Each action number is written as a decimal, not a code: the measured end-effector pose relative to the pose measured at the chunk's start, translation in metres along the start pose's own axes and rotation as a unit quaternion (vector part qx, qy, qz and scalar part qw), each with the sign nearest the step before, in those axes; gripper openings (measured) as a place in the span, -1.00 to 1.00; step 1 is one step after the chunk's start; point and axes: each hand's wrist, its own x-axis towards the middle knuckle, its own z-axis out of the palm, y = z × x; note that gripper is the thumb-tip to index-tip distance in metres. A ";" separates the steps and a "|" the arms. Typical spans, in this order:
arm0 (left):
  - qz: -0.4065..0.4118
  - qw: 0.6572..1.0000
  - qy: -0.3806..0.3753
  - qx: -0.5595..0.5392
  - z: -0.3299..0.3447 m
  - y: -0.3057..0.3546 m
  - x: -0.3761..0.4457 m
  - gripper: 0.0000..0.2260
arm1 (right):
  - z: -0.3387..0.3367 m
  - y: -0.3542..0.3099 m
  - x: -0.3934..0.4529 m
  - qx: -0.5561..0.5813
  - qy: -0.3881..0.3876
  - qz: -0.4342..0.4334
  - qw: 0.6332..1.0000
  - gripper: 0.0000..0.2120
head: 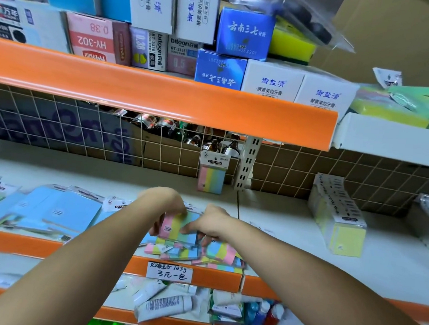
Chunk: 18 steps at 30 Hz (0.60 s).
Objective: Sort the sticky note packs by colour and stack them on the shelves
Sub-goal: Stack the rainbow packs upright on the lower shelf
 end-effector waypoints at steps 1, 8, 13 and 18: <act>-0.004 1.000 0.002 0.008 -0.001 0.000 0.000 -0.47 | 0.000 0.000 0.000 0.009 -0.001 0.006 1.000 -0.64; -0.004 0.999 0.041 0.033 -0.016 0.005 -0.012 -0.48 | -0.013 -0.008 0.004 0.096 0.011 0.032 0.995 -0.65; 0.030 0.997 0.065 0.003 -0.028 0.016 -0.011 -0.46 | -0.033 -0.012 0.011 0.096 0.039 0.029 0.994 -0.67; 0.098 0.990 0.099 -0.031 -0.030 0.030 -0.006 -0.77 | -0.040 -0.003 0.028 0.093 0.094 0.027 0.991 -0.66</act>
